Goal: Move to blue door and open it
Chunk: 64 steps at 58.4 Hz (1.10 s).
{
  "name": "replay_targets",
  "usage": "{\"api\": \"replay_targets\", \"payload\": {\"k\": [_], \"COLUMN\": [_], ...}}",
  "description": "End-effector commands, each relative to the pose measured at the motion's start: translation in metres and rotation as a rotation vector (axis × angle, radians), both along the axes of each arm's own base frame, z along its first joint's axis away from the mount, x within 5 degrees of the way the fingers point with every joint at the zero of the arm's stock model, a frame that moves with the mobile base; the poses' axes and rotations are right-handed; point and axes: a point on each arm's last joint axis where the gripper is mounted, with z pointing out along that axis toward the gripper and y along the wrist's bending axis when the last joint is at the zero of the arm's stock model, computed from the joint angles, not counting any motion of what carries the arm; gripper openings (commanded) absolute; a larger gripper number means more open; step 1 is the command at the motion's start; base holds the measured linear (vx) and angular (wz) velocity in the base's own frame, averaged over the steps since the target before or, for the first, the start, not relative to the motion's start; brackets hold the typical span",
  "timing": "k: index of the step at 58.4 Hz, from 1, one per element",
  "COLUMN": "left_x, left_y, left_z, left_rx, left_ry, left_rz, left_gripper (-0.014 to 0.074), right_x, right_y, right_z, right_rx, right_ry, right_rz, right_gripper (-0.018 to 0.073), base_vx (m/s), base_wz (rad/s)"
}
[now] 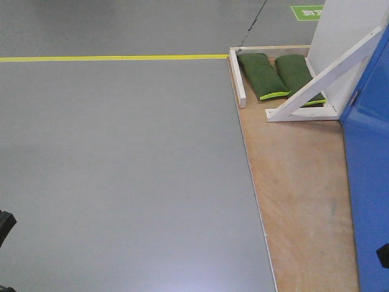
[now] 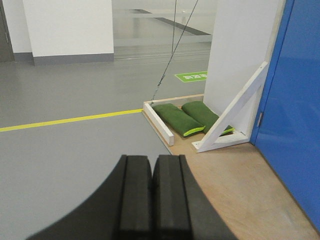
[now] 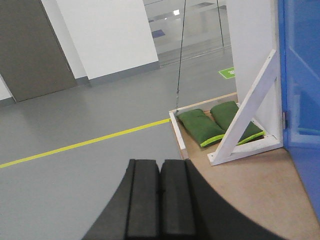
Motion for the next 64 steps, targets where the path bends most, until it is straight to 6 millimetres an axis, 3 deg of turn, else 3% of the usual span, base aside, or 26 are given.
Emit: {"api": "replay_targets", "payload": {"k": [1,64], "left_x": [-0.0014,-0.0014], "left_y": [0.0002,0.0002], "left_z": [0.0165,0.0165], "left_rx": [-0.047,-0.047], "left_ry": [-0.110,-0.110], "left_rz": [-0.003,-0.003], "left_gripper": [0.0073,0.0073], "right_x": [-0.0001,-0.0001], "right_y": [-0.0004,-0.0004], "right_z": [0.0073,0.0073], "right_rx": [-0.009,-0.005], "right_ry": [-0.093,-0.094], "right_rz": [-0.004,-0.004], "right_gripper": [-0.0001,-0.0001], "base_vx": [0.10,0.02], "base_wz": [0.07,0.01]}}
